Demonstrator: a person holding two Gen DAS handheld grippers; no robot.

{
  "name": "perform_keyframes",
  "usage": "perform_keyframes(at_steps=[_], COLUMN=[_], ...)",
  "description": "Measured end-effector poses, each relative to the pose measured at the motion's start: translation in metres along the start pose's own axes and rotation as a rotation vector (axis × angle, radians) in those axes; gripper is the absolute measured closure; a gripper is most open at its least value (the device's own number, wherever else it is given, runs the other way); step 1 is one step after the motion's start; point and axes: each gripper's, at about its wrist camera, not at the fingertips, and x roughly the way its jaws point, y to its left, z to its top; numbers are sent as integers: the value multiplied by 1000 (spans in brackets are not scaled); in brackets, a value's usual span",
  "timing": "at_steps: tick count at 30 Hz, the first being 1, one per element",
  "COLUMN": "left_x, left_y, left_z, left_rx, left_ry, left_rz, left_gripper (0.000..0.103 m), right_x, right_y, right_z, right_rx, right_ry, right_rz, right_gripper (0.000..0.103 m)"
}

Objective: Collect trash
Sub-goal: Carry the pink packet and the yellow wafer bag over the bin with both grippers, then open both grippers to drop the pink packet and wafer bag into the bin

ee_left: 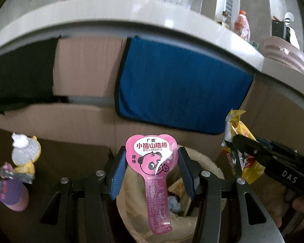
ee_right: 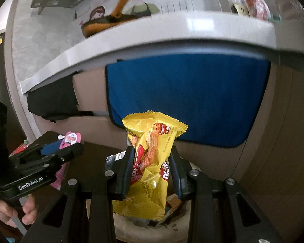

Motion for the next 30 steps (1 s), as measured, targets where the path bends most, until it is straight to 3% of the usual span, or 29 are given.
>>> perform_keyframes(at_steps=[8, 14, 17, 19, 21, 22, 30], left_x=[31, 46, 53, 59, 67, 67, 40], left_y=[10, 9, 10, 13, 19, 23, 52], left_z=[-10, -13, -13, -13, -15, -15, -1], left_rx=[-28, -33, -31, -36, -56, -70, -147], left_ry=[89, 112, 131, 170, 229, 235, 160], left_rz=[-35, -57, -101, -142, -188, -193, -133], left_gripper=[53, 53, 53, 50, 46, 46, 45], right_x=[25, 42, 49, 51, 55, 57, 58], right_y=[-10, -17, -18, -21, -27, -32, -35], right_z=[-12, -16, -18, -19, -19, -20, -28], right_rx=[31, 51, 56, 73, 105, 138, 182], right_ry=[62, 99, 113, 112, 118, 130, 146], right_rz=[3, 4, 2, 11, 23, 34, 51], right_gripper=[71, 71, 69, 65, 47, 44, 42])
